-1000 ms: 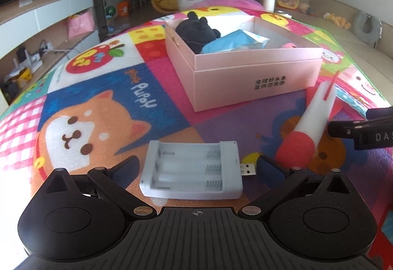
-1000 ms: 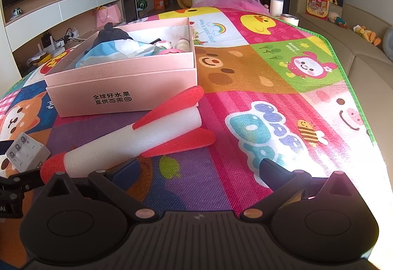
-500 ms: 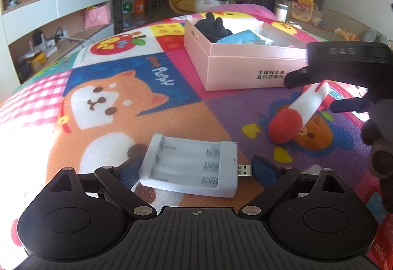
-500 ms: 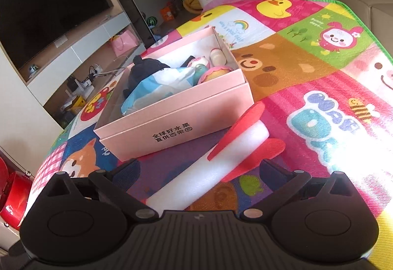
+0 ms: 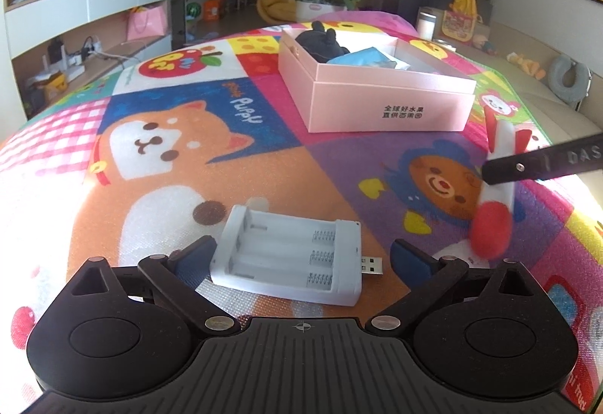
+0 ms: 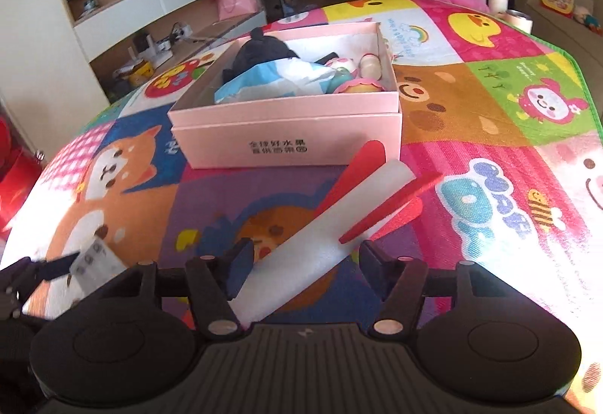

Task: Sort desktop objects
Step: 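Lift the rocket with the right tool and lower it into the pink box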

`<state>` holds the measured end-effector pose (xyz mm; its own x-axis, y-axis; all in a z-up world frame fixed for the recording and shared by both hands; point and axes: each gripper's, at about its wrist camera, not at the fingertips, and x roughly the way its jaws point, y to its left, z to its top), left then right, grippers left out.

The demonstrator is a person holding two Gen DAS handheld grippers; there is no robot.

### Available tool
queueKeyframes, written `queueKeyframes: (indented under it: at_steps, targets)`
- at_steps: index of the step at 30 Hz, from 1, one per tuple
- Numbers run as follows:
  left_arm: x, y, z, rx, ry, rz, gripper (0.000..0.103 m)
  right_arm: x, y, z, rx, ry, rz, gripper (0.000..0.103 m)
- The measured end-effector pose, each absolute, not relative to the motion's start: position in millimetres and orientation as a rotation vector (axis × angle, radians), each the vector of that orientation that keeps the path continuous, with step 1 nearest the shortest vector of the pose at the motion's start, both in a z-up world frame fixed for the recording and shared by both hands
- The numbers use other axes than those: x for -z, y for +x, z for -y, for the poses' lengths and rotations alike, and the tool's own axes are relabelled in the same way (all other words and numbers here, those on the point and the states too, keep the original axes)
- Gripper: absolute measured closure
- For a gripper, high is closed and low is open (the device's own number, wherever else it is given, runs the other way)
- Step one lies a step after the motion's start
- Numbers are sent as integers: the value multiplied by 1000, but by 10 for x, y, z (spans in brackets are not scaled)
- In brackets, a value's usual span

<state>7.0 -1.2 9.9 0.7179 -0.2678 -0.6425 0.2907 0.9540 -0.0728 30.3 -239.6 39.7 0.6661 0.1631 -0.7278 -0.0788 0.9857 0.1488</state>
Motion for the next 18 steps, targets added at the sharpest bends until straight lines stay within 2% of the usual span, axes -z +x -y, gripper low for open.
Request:
queueKeyframes:
  at_steps: [5, 7, 12, 13, 18]
  targets:
    - [-92, 69, 43, 307, 47, -708, 0, -478, 107, 2491, -53, -78, -827, 41]
    - [-93, 69, 44, 308, 45, -708, 0, -471, 118, 2587, -16, -14, -838, 38]
    - [-90, 64, 52, 306, 51, -709, 0, -333, 268, 2687, 66, 128, -858, 38]
    - [-90, 65, 52, 306, 51, -709, 0, -289, 296, 2682, 67, 134, -869, 47]
    - [-88, 65, 75, 301, 74, -713, 0, -338, 224, 2590, -17, 88, -861, 68]
